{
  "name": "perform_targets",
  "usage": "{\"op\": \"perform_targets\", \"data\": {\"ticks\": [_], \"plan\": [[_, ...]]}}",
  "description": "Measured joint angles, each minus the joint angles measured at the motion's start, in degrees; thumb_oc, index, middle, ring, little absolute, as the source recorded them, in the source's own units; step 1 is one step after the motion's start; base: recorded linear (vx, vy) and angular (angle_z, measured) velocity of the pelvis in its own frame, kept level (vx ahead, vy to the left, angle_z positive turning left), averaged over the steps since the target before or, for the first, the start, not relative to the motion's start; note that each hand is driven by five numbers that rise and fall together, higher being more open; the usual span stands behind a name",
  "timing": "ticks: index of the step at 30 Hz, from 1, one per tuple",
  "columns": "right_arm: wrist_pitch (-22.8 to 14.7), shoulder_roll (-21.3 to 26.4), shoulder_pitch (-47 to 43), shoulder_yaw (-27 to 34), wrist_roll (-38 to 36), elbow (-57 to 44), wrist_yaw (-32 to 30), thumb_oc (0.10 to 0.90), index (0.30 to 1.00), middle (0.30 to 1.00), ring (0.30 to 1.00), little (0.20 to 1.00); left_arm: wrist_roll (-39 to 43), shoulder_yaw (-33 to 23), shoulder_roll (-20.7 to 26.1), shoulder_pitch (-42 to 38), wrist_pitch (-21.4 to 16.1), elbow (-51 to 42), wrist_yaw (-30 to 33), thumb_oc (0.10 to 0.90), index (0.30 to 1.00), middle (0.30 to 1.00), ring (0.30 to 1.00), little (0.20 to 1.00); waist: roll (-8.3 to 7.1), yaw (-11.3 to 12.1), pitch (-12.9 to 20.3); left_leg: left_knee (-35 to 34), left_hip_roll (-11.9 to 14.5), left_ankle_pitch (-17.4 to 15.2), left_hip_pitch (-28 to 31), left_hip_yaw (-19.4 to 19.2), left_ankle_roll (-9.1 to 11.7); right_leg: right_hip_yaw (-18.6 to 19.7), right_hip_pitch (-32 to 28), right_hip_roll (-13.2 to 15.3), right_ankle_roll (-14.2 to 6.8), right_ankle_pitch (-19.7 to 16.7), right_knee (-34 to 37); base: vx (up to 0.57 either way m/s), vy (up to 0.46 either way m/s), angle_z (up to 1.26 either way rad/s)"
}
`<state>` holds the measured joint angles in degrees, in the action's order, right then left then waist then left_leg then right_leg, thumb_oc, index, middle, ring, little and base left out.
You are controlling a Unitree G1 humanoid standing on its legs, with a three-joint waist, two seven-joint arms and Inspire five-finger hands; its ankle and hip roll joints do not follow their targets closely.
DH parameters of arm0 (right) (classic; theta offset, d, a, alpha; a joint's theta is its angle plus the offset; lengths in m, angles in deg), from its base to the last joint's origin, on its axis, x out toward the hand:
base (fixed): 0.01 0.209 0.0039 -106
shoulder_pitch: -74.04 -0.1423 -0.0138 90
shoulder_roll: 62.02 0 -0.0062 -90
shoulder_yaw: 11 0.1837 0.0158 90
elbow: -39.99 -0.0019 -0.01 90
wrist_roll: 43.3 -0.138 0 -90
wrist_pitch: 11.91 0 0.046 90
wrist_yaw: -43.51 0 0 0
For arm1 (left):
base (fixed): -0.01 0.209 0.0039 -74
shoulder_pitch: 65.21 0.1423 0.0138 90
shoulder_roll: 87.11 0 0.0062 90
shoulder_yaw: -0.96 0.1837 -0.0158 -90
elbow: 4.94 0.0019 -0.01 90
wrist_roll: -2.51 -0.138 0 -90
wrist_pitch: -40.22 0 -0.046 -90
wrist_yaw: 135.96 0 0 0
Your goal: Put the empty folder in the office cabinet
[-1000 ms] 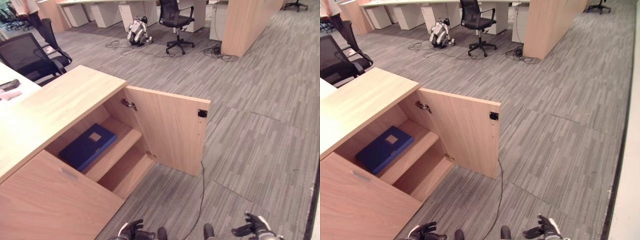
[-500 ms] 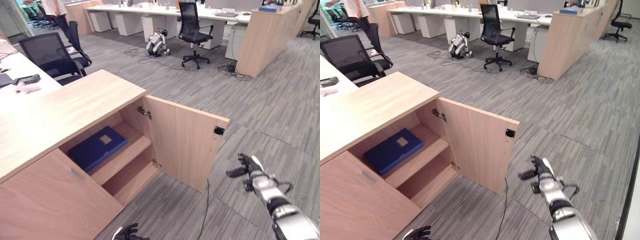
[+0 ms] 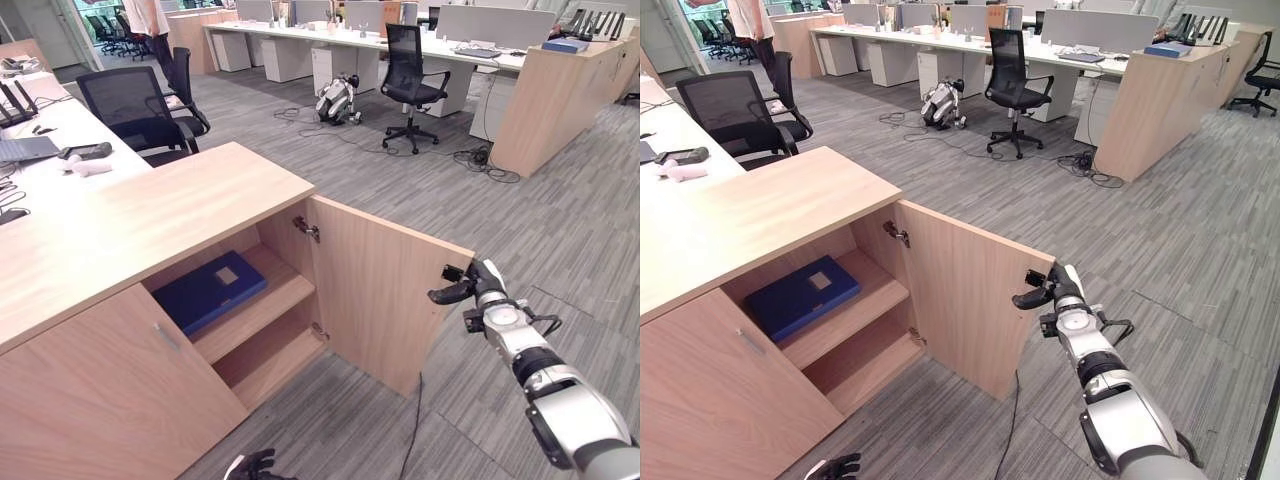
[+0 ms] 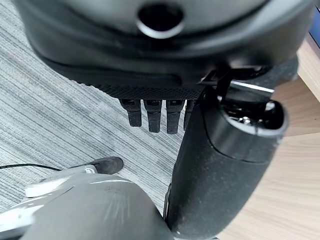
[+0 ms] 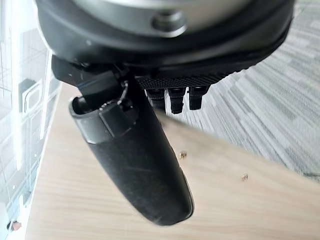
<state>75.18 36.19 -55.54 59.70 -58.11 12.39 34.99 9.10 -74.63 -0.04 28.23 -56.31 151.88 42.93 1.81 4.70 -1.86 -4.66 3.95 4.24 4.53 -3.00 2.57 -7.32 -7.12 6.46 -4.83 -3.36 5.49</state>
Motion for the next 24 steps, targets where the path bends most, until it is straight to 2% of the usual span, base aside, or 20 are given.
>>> {"op": "perform_targets", "data": {"ticks": [7, 10, 14, 18, 21, 24], "plan": [[0.2, -1.6, 1.1, -1.8, 0.0, -2.2, -1.1, 0.800, 0.900, 0.900, 0.900, 0.900, 0.0, 0.0, -0.3, 0.1, 0.1, 0.0, 0.8, 0.800, 0.900, 0.900, 0.900, 0.900, 0.69, -0.8, 0.0, -0.2, 0.7, 0.3, -0.4, 0.2, 0.4, -0.1, 0.4, -0.5, 0.1, 0.1, 0.0, 0.00, 0.000, 0.00], [0.4, -2.0, 3.9, -3.1, 0.0, -6.8, -0.8, 0.800, 0.900, 0.900, 0.900, 0.900, 0.0, -0.1, -0.4, 0.4, 0.2, 0.0, 0.8, 0.800, 0.900, 0.900, 0.900, 0.900, 1.07, -1.3, 0.0, -0.2, 1.3, 0.5, -0.5, 0.3, 0.7, -0.2, 0.4, -1.1, 0.3, 0.2, 0.0, -0.01, -0.022, 0.00], [0.2, -0.5, 13.6, -3.3, 0.0, -21.7, -1.4, 0.800, 0.900, 0.900, 0.900, 0.900, -0.1, -1.6, -0.5, 1.1, 0.1, -0.8, 1.0, 0.800, 0.900, 0.900, 0.900, 0.900, 1.44, -1.6, -0.1, -0.3, 2.0, 0.3, -1.0, 0.4, 1.2, -0.7, 0.4, -1.7, 0.6, 0.4, 0.0, -0.01, -0.035, 0.00], [-0.1, 0.3, 20.2, -5.4, 0.1, -31.2, 0.7, 0.800, 0.900, 0.900, 0.900, 0.900, -0.2, -2.7, -0.6, 1.9, 0.1, -2.1, 0.9, 0.800, 0.900, 0.900, 0.900, 0.900, 1.97, -1.5, -0.4, -0.3, 2.6, 0.9, -1.5, 1.0, 1.9, -1.5, 0.6, -2.5, 0.8, 0.5, 0.0, -0.08, -0.043, 0.09], [-0.8, 2.3, 23.3, -7.4, 0.0, -37.7, 1.4, 0.800, 0.900, 0.900, 0.900, 0.900, -0.1, -6.0, -0.6, 2.4, -0.2, -2.1, 1.0, 0.800, 0.900, 0.900, 0.900, 0.900, 2.65, -1.3, -0.8, 0.4, 2.9, 2.6, -4.8, 3.6, 3.6, -3.7, 2.4, -3.4, 0.9, 0.4, 0.0, -0.15, -0.028, 0.37], [-1.3, 6.4, 23.2, -10.2, 0.0, -40.5, 5.1, 0.800, 0.900, 0.900, 0.900, 0.900, -0.2, -6.4, -0.8, -0.4, -0.2, -0.8, 2.0, 0.800, 0.900, 0.900, 0.900, 0.900, 3.03, -0.9, -2.7, 2.7, 2.3, 6.7, -9.6, 4.4, 6.4, -8.8, 2.8, -2.5, 3.0, -0.8, -0.4, -0.18, 0.066, 0.86]]}}
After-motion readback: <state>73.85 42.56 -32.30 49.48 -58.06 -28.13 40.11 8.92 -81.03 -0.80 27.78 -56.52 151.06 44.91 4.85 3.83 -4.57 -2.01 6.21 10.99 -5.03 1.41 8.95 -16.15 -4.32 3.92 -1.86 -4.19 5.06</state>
